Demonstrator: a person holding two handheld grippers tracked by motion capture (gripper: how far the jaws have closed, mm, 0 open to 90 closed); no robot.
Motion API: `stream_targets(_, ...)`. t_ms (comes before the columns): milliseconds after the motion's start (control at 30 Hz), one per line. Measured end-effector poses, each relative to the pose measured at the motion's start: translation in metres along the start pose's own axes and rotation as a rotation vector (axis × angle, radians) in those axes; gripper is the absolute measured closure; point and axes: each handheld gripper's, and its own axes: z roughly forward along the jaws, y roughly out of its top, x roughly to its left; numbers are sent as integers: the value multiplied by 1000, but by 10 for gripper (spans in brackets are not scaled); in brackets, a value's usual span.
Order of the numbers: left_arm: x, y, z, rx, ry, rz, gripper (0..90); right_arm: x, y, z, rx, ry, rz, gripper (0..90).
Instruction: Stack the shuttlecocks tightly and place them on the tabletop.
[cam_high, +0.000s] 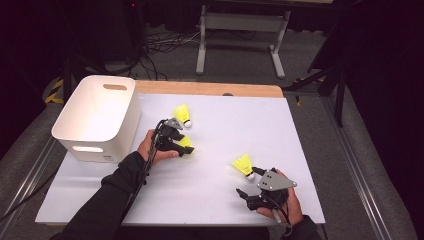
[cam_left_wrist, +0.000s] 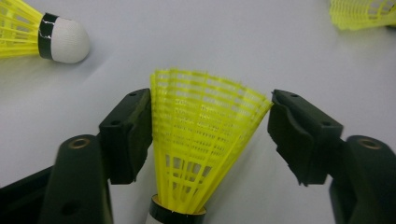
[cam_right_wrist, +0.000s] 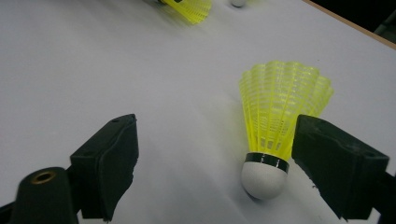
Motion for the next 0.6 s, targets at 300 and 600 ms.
stream_targets(300, -5, 3, -6, 49, 20, 130, 576, 2, 1, 1, 2, 14, -14, 156)
stream_targets(600, -4, 6, -22, 126, 151, 278, 604, 3, 1, 3, 7, 18, -16, 154)
